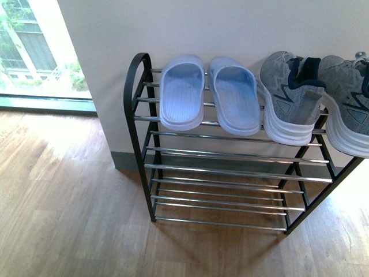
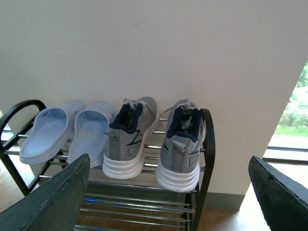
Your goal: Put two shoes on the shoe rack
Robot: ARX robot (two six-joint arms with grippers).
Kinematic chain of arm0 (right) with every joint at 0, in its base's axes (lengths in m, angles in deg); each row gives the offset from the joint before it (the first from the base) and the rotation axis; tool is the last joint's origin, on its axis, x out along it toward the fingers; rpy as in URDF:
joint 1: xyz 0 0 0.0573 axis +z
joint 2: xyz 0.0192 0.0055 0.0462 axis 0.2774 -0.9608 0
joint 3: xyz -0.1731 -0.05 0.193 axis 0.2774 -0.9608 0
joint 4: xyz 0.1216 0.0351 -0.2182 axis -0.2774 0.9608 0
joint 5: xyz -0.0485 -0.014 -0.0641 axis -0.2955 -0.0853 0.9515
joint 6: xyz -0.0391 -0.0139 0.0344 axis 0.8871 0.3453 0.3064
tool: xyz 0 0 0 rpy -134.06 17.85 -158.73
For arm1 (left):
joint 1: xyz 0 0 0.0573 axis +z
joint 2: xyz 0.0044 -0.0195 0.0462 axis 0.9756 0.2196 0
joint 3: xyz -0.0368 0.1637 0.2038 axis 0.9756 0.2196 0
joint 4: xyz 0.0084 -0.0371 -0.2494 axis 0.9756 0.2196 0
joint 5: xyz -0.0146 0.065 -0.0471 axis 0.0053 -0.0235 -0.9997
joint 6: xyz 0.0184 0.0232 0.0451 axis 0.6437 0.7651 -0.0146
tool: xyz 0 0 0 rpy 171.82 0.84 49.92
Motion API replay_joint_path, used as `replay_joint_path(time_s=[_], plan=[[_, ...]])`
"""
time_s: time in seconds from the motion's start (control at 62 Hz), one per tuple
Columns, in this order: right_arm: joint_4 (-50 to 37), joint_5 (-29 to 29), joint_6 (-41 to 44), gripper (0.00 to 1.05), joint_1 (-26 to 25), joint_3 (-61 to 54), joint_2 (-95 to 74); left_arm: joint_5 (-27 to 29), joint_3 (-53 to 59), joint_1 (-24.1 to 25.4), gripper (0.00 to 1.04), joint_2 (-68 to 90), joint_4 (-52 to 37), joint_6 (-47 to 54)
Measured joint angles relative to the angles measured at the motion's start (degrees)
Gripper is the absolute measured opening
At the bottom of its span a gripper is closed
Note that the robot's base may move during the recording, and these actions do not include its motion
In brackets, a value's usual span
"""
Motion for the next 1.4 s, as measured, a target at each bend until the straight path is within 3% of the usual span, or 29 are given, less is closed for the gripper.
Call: replay_joint_path(time_s=[0.419,0.468,0.532,0.677,1.403], plan=[[0.00,0.00,0.00,0.96,0.00,-0.02,0.00,-4.59,14.75,4.55,0.01,-16.92,2.36,0.07],[0.00,0.00,0.00,0.96,0.00,-0.02,0.00,-8.11,16.22,6.88,0.01,-19.71,3.82,0.13],[0.00,0.02,0.00,0.96,0.00,0.00,0.00,-8.48,17.84,8.70,0.01,-23.58,6.03,0.13],[0.00,0.00,0.00,0.96,0.00,0.00,0.00,-8.79,21.27,8.79,0.01,-26.36,4.94,0.17],[0.00,0.00,0.00,0.96,0.00,-0.02,0.00,-8.87,23.19,8.79,0.01,-53.20,29.03,0.17]])
